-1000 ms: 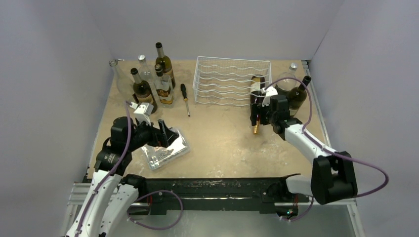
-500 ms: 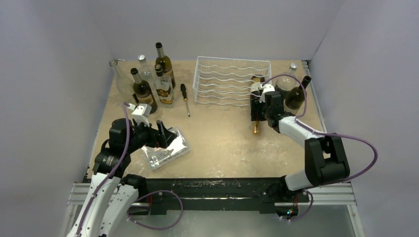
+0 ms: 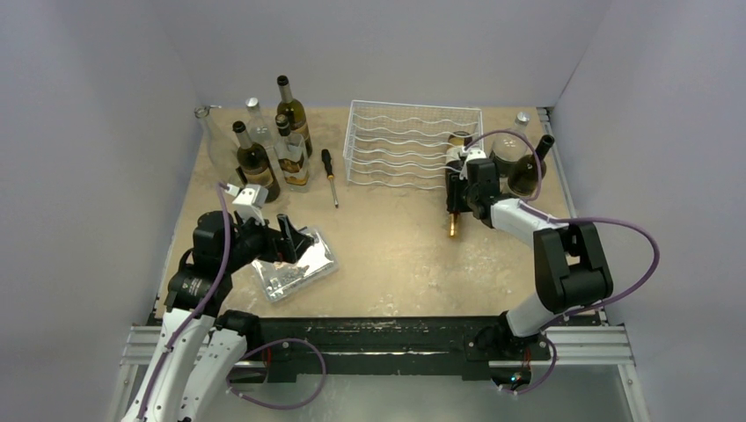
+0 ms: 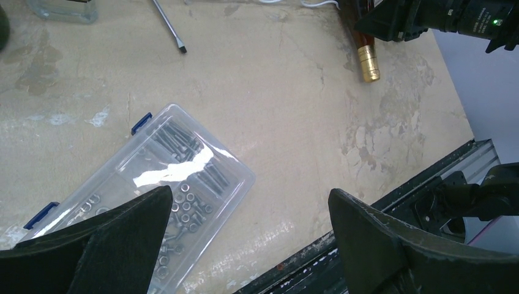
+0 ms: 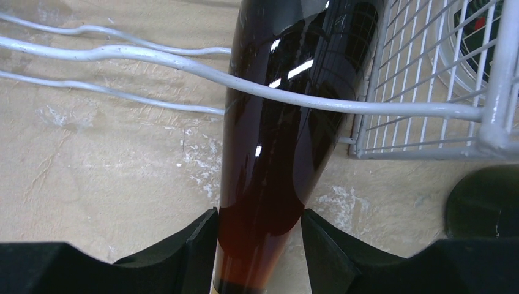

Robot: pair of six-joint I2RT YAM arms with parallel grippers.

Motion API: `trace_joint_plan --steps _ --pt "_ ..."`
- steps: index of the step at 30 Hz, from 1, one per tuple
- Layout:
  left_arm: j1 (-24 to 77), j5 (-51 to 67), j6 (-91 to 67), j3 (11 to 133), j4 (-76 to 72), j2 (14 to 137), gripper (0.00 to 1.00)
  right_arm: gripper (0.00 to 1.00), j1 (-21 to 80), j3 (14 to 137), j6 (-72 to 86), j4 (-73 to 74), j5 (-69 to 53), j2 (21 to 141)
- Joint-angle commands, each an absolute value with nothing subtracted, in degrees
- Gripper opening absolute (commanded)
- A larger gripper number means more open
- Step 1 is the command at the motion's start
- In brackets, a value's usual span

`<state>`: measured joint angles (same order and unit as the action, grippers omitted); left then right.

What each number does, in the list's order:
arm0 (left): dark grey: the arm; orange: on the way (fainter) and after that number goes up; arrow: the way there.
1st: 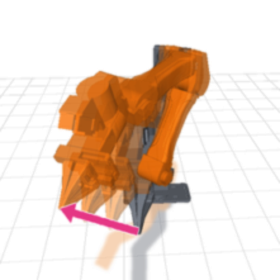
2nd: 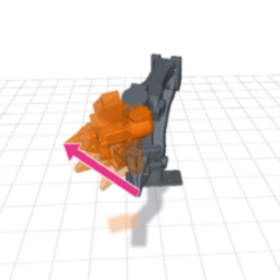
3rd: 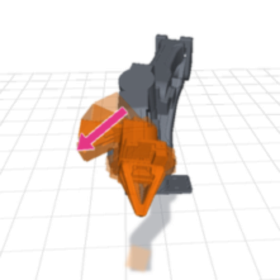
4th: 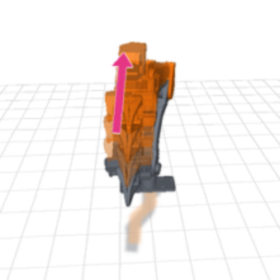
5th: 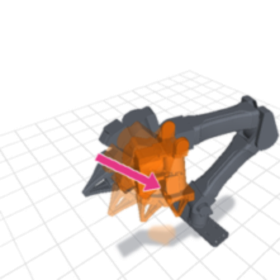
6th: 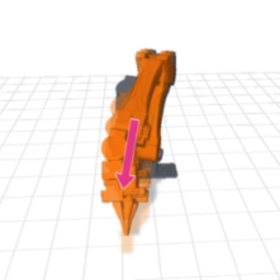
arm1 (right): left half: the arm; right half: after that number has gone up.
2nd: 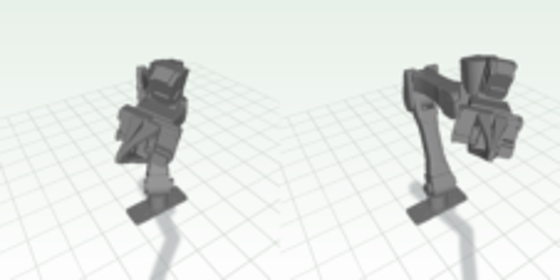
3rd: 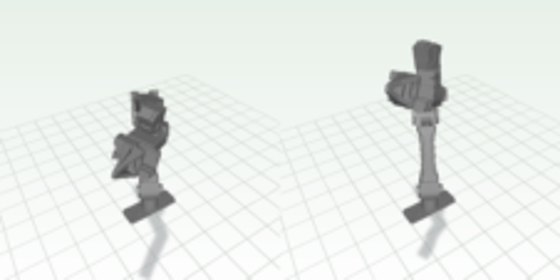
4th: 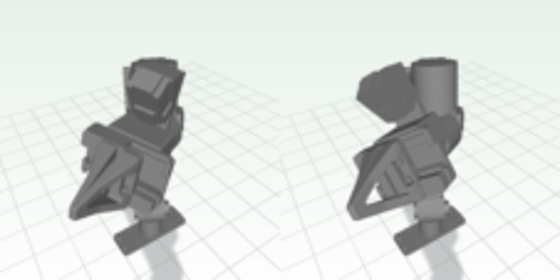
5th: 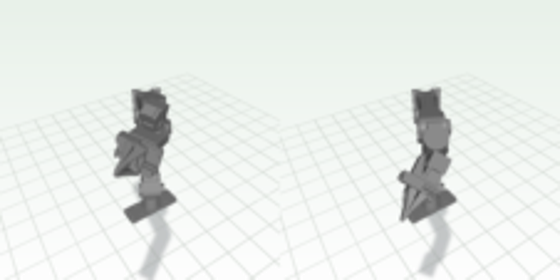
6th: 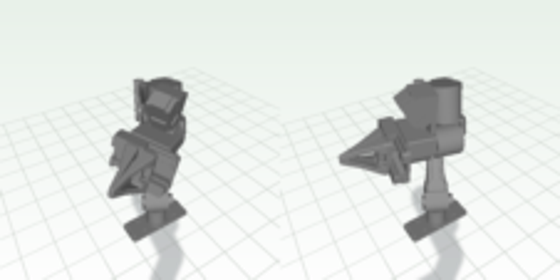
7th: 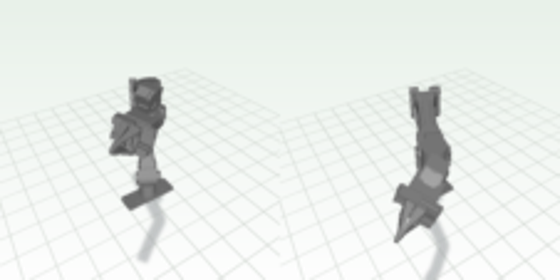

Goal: Take the wine bottle off the wine rack
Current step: Pick up the wine bottle from the wine rack.

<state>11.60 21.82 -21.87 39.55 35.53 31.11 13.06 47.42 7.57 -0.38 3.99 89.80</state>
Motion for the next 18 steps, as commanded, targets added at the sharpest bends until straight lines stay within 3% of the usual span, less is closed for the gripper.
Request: trace_joint_plan --steps 1,12,18 --pt "10.9 22.3 -21.1 41.8 34.4 30.8 1.00 0.54 13.6 50.3 9.3 -1.0 3.7 90.9" --pt "10.5 22.8 -21.2 41.8 34.4 30.7 1.00 0.63 13.6 51.2 10.4 2.2 0.8 94.1" --pt "10.4 23.0 -21.2 41.8 34.3 30.7 1.00 0.63 13.6 52.0 10.5 3.2 0.5 95.4"
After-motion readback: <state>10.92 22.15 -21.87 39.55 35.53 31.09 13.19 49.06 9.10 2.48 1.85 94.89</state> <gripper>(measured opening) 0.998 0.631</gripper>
